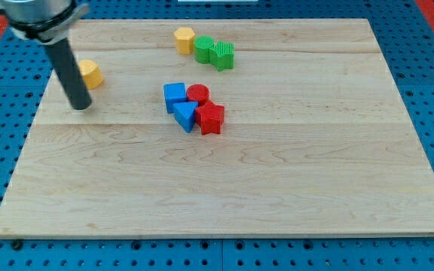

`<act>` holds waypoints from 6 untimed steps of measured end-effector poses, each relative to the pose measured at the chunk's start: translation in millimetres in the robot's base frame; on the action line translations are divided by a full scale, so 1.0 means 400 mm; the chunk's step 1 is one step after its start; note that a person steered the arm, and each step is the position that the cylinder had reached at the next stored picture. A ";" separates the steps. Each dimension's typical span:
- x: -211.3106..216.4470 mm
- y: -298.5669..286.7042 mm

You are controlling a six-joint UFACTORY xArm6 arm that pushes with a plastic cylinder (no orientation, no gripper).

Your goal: Push the yellow heart down to the yellow hexagon

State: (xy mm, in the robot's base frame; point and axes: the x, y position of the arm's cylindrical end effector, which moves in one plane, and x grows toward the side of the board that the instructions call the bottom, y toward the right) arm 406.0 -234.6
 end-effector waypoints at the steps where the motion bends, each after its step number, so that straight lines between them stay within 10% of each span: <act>1: -0.108 -0.031; 6: -0.297 0.403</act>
